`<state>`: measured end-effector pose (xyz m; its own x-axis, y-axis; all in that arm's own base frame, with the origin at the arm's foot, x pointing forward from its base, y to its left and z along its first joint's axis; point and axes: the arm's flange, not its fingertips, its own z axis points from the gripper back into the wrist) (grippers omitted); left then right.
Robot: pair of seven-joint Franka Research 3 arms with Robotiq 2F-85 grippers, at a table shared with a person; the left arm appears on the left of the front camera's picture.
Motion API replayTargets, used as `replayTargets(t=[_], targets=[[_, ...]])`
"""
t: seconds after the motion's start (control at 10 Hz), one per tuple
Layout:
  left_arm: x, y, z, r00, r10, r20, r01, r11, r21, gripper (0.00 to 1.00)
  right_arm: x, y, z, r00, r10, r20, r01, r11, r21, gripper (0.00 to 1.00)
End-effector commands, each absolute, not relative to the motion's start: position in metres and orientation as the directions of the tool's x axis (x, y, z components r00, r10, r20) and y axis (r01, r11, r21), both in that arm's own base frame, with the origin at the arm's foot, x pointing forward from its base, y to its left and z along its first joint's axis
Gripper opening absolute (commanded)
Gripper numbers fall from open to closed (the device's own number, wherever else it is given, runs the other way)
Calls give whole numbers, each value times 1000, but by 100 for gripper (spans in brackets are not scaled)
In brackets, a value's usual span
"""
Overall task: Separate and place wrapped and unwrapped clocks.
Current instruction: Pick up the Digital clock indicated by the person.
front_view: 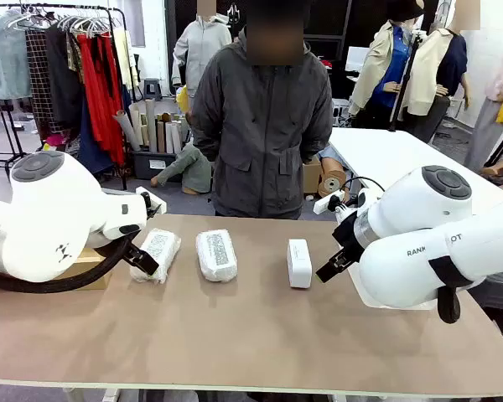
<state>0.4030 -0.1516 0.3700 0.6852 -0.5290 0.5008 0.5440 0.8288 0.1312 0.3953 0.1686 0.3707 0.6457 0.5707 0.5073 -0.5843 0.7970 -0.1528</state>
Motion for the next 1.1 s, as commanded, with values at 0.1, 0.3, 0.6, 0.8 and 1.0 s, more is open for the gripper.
replayTargets(t=[0.1,0.3,0.6,0.8,1.0], targets=[[403,-152,370,685,-529,501,544,829,131,100,395,169,371,646,571,507,-584,797,-153,100],[403,-152,370,685,-529,501,544,829,131,100,395,169,371,646,571,507,-584,797,-153,100],[403,-152,370,685,-529,501,544,829,131,100,395,169,371,646,571,507,-584,797,-153,100],[403,-152,370,685,-529,501,544,829,131,100,395,169,371,646,571,507,-584,797,-153,100],[403,-152,370,685,-529,501,544,829,131,100,395,169,371,646,571,507,-584,797,-153,100]])
